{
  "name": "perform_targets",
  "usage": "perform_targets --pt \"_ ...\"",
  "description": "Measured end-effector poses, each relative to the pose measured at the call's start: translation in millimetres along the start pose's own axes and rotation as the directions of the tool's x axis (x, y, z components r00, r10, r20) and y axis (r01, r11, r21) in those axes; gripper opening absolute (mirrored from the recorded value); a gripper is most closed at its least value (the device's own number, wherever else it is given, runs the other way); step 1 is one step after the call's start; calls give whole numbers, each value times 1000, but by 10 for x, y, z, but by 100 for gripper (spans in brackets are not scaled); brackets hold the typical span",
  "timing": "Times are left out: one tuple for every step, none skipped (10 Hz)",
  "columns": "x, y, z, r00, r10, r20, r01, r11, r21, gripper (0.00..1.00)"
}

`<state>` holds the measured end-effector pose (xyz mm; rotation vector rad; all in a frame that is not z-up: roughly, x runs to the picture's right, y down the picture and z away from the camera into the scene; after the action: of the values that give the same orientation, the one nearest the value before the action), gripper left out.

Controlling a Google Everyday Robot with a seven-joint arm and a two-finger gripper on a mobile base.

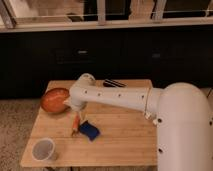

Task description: Place the pepper on the white sponge

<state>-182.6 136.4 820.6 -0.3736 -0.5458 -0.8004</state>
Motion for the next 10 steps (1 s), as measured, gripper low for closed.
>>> perform_targets --pt "-18 4 6 999 -27 -18 27 1000 -7 80" --pt "5 7 2 995 -83 -51 82 996 -26 80" --pt "21 -20 -4 993 -109 -51 108 994 -34 80" --pt "67 -23 -7 993 -104 -49 102 994 -42 80" --pt "125 -35 3 995 -94 -37 92 994 -61 80" --pt "139 -52 28 995 -94 -21 92 993 -76 80" --pt "164 -63 51 995 -97 -2 97 991 -93 80" --pt "205 -59 68 994 -105 14 106 988 -108 80" --pt "241 -45 92 991 -128 29 131 983 -132 80" --pt "240 -45 101 988 -149 41 153 978 -143 80"
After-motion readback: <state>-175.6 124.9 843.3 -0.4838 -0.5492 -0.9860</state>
